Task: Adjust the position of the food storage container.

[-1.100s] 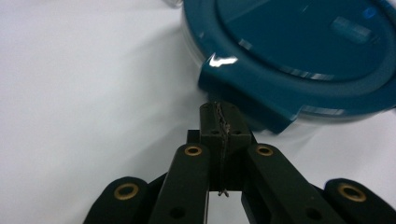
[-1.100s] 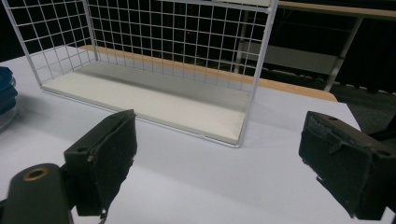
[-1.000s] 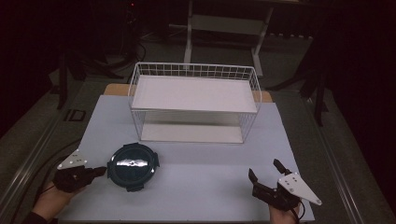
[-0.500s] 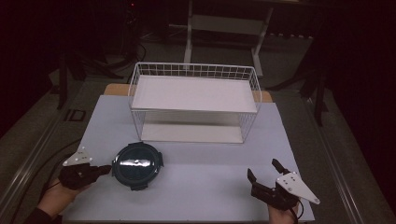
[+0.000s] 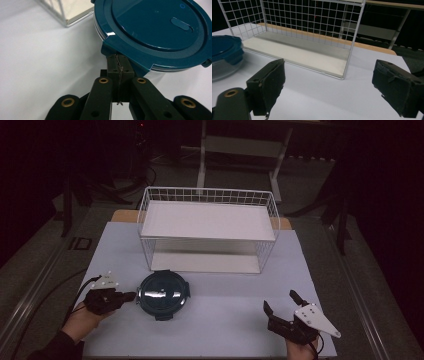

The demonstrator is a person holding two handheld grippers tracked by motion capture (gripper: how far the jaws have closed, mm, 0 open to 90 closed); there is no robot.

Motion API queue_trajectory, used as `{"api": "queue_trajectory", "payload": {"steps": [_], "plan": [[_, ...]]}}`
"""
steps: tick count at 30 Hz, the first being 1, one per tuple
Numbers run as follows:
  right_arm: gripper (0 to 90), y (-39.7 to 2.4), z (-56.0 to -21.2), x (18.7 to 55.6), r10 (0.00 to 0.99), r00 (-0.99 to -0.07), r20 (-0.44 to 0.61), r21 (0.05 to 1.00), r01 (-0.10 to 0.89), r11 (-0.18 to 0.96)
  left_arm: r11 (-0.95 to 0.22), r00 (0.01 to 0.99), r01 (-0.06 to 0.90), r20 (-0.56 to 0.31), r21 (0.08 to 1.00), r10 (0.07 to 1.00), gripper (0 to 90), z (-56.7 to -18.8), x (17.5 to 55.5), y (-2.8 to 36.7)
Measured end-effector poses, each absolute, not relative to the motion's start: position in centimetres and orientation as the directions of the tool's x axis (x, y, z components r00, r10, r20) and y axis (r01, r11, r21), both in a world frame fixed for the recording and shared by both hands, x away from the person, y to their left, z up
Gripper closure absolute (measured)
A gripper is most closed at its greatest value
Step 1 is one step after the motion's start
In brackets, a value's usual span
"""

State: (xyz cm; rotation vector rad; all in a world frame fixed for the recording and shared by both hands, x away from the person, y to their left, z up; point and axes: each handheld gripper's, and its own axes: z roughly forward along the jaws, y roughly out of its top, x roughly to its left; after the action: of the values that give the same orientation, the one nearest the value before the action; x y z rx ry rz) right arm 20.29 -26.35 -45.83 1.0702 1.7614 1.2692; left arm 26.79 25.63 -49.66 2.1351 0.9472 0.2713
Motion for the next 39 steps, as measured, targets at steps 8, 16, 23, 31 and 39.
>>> {"api": "queue_trajectory", "payload": {"steps": [8,16,23,31,39], "plan": [[11.3,-26.4,-45.9,20.3,0.910,-0.409,-0.071,0.960,0.221,0.175,-0.445,0.726,0.528,-0.113,0.723,0.679,89.8,-49.6,27.9,23.3],[11.3,-26.2,-45.9,20.4,0.907,-0.415,-0.071,0.958,0.225,0.178,-0.467,0.738,0.515,-0.094,0.719,0.669,89.8,-49.5,28.5,21.7],[11.3,-26.6,-46.0,20.4,0.912,-0.407,-0.058,0.960,0.229,0.164,-0.478,0.740,0.501,-0.070,0.722,0.669,89.7,-49.4,28.4,21.8],[11.3,-26.4,-46.0,20.5,0.908,-0.415,-0.063,0.957,0.232,0.172,-0.474,0.732,0.514,-0.077,0.715,0.677,89.8,-49.4,28.7,21.0],[11.3,-26.3,-46.0,20.5,0.905,-0.420,-0.065,0.956,0.233,0.177,-0.490,0.765,0.494,-0.091,0.718,0.638,89.8,-49.4,29.8,17.7]]}}
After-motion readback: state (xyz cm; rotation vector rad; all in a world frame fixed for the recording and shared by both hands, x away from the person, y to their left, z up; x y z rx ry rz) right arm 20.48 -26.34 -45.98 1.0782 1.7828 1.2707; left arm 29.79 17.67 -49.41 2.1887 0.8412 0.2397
